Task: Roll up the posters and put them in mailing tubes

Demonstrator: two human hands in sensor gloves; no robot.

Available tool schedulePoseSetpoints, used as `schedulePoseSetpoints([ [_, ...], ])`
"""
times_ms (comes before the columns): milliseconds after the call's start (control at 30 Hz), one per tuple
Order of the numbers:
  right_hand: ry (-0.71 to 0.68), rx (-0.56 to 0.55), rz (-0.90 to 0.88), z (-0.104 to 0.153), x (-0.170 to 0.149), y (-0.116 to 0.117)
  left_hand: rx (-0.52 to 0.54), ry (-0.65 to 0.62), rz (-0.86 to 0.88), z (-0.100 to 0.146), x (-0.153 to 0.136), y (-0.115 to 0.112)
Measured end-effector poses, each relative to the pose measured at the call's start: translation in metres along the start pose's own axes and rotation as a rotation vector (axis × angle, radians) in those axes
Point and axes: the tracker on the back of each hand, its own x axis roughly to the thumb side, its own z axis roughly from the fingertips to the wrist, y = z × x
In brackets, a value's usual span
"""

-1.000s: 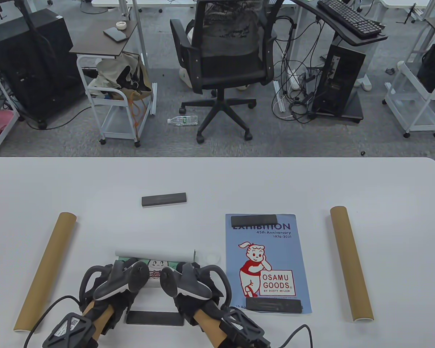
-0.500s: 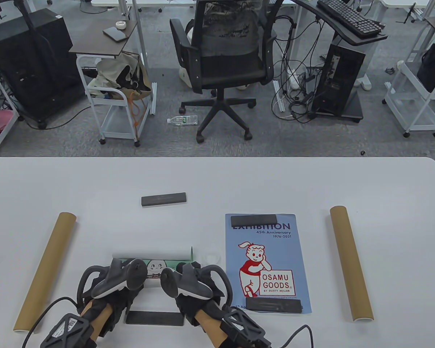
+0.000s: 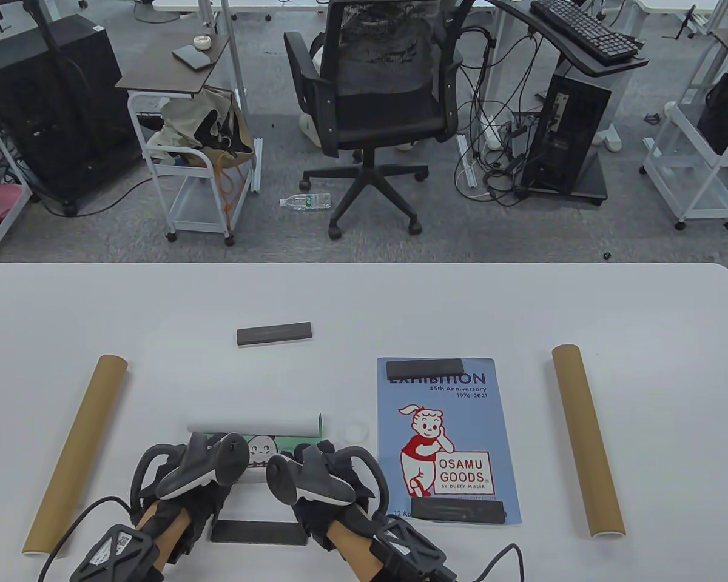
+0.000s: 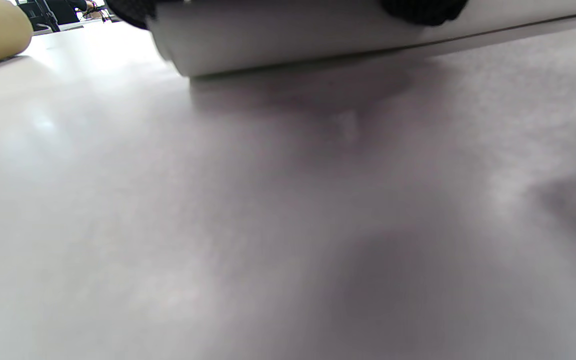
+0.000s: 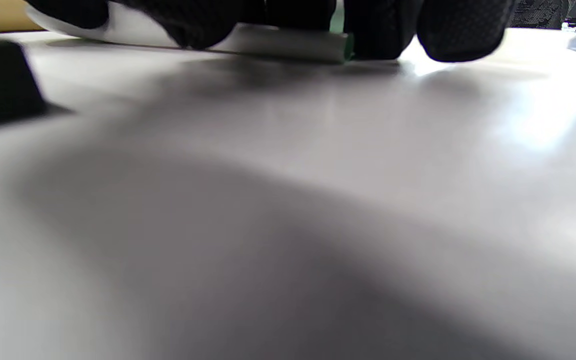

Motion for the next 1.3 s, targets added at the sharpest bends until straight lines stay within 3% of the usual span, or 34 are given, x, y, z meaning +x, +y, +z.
schedulePoseSetpoints([
  [133,0.019,0.028,0.001,-0.004,0.0,0.001,-0.059,0.024,0.01,-0.001,-0.008,-0.003],
  [233,0.01,0.021,0.026,-0.002,0.003,0.001,0.001,0.023,0.005,-0.001,-0.009,-0.003],
  [333,-0.026,-0.037,0.025,0.003,0.004,-0.002,-0.01,0.034,-0.006,-0.001,-0.006,-0.002],
  [500,-0.012,-0.006,0.027,0.002,0.004,-0.002,-0.008,0.036,-0.02,0.0,-0.005,-0.001],
  [600,0.01,0.02,0.008,-0.001,0.002,-0.001,-0.077,0.05,0.017,-0.002,-0.009,-0.006],
  [700,0.018,0.07,-0.013,-0.002,0.002,-0.001,-0.008,0.046,-0.02,-0.003,-0.009,-0.006],
  [833,-0.019,-0.031,-0.006,0.004,0.003,-0.002,-0.02,0.045,-0.02,-0.002,-0.006,-0.003],
  [1100,0.02,0.041,0.018,-0.002,0.002,0.0,-0.075,0.057,-0.006,-0.004,-0.011,-0.007],
  [1233,0.039,0.094,-0.037,-0.004,0.0,0.0,-0.001,0.052,-0.021,-0.004,-0.013,-0.007],
  [1300,0.015,0.068,-0.008,-0.001,0.0,-0.002,-0.002,0.05,-0.02,-0.005,-0.011,-0.004],
])
